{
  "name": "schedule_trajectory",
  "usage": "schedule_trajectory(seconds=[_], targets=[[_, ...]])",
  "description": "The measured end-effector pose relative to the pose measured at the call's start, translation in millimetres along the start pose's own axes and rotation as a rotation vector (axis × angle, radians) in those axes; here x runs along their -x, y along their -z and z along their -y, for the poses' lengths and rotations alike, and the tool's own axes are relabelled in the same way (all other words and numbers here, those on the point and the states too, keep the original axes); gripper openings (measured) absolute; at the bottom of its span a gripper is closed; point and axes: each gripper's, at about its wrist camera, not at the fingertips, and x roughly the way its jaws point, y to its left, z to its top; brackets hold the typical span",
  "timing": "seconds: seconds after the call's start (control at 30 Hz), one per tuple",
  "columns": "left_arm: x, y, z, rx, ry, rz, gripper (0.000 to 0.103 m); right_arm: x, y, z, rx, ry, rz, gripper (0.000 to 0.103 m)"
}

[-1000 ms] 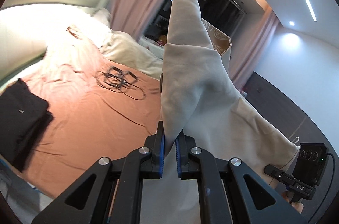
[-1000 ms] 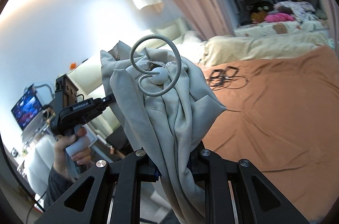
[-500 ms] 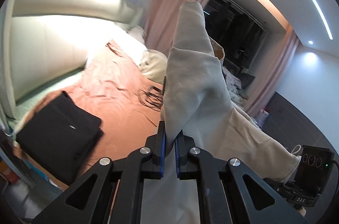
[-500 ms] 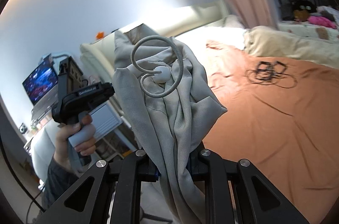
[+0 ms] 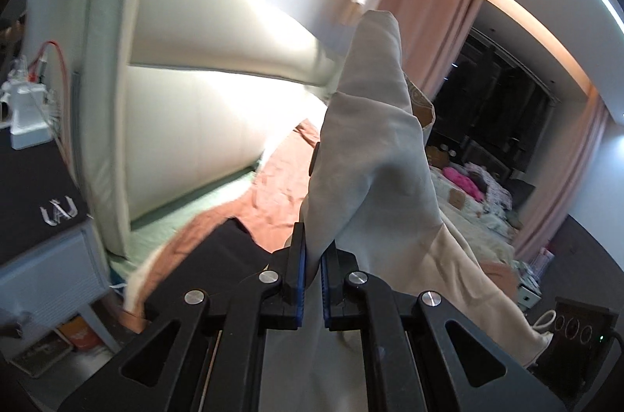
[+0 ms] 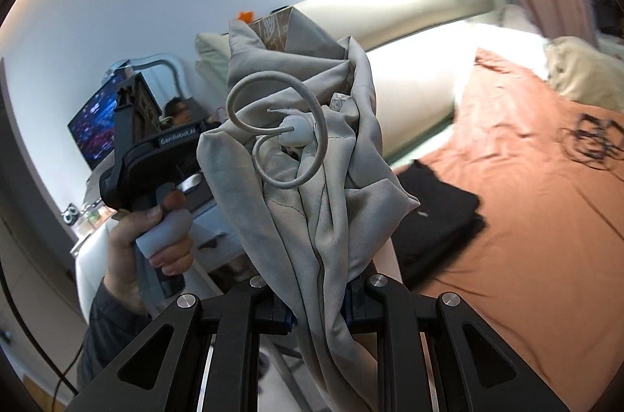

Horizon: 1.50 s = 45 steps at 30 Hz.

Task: Fold large clothes
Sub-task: 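Carry the lifted grey-green garment with both grippers toward the clothes stack, then lower the garment onto the black clothes and open both grippers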

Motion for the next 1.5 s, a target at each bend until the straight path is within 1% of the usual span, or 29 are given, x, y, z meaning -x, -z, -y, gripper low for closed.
schedule_trajectory(seconds=[0.1, 0.17, 0.3, 0.47, 0.57, 0.6, 0.63, 0.7, 0.8, 0.87, 0.97, 1.03, 1.1, 1.2, 1.23, 1.27, 1.33, 1.43, 1.47, 1.5], targets=[[4.9, -16.4, -22.3, -0.014, -0.069, 0.029, 0.008, -37.2, -10.4, -4.3, -0.002, -0.054, -0.027, 0.018], [2.0, -22.8, -35.3, -0.013, -0.096, 0.040, 0.008, -56.4, -15.8, -6.3, 0.003, -0.081, -0.044, 0.018], [-15.5, -36.2, -49.5, -0.015, -0.150, 0.038, 0.008, -93.2, -20.8, 0.4, 0.000, -0.140, -0.069, 0.018], [-61.4, -45.8, -60.3, -0.023, -0.189, 0.013, 0.008, -137.2, -25.7, 19.1, -0.031, -0.177, -0.099, 0.018], [-99.8, -50.1, -67.5, -0.017, -0.202, -0.011, 0.008, -154.5, -28.5, 46.5, -0.054, -0.185, -0.100, 0.018], [-110.8, -52.5, -68.5, -0.019, -0.205, -0.018, 0.008, -163.1, -33.0, 59.3, -0.066, -0.182, -0.100, 0.018], [-132.5, -53.1, -68.6, -0.019, -0.210, -0.034, 0.008, -167.0, -33.4, 70.1, -0.076, -0.177, -0.095, 0.018], [-168.0, -50.7, -63.3, -0.033, -0.213, -0.071, 0.008, -178.6, -33.5, 99.6, -0.123, -0.141, -0.079, 0.018], [-213.9, -42.9, -56.7, -0.061, -0.220, -0.120, 0.008, -197.7, -35.8, 128.8, -0.146, -0.091, -0.082, 0.018], [-236.1, -39.0, -54.9, -0.064, -0.226, -0.139, 0.008, -208.9, -37.0, 145.0, -0.152, -0.082, -0.091, 0.018], [-268.0, -33.3, -54.5, -0.078, -0.251, -0.171, 0.008, -222.8, -33.0, 181.4, -0.167, -0.064, -0.106, 0.018], [-288.7, -28.4, -58.4, -0.088, -0.267, -0.192, 0.008, -233.1, -30.0, 200.4, -0.184, -0.061, -0.121, 0.018], [-307.8, -25.7, -54.2, -0.092, -0.281, -0.207, 0.008, -243.3, -22.5, 215.0, -0.199, -0.067, -0.127, 0.018], [-341.9, -15.4, -65.7, -0.081, -0.323, -0.258, 0.008, -257.0, -14.7, 240.2, -0.231, -0.066, -0.128, 0.018], [-352.0, -9.8, -67.9, -0.074, -0.355, -0.281, 0.009, -260.3, -11.8, 248.6, -0.244, -0.061, -0.126, 0.018], [-355.1, -4.9, -70.1, -0.064, -0.374, -0.290, 0.010, -264.0, -7.0, 259.9, -0.260, -0.046, -0.123, 0.018], [-356.4, 8.3, -73.2, -0.061, -0.412, -0.312, 0.011, -274.3, 7.7, 280.4, -0.293, 0.004, -0.122, 0.018], [-346.1, 28.2, -73.9, -0.076, -0.405, -0.350, 0.011, -293.6, 36.7, 313.4, -0.377, 0.078, -0.180, 0.023], [-339.5, 35.4, -75.1, -0.084, -0.416, -0.364, 0.011, -295.5, 41.2, 320.4, -0.398, 0.080, -0.191, 0.026], [-334.0, 41.5, -75.6, -0.087, -0.419, -0.369, 0.011, -296.3, 46.2, 326.5, -0.426, 0.070, -0.197, 0.027]])
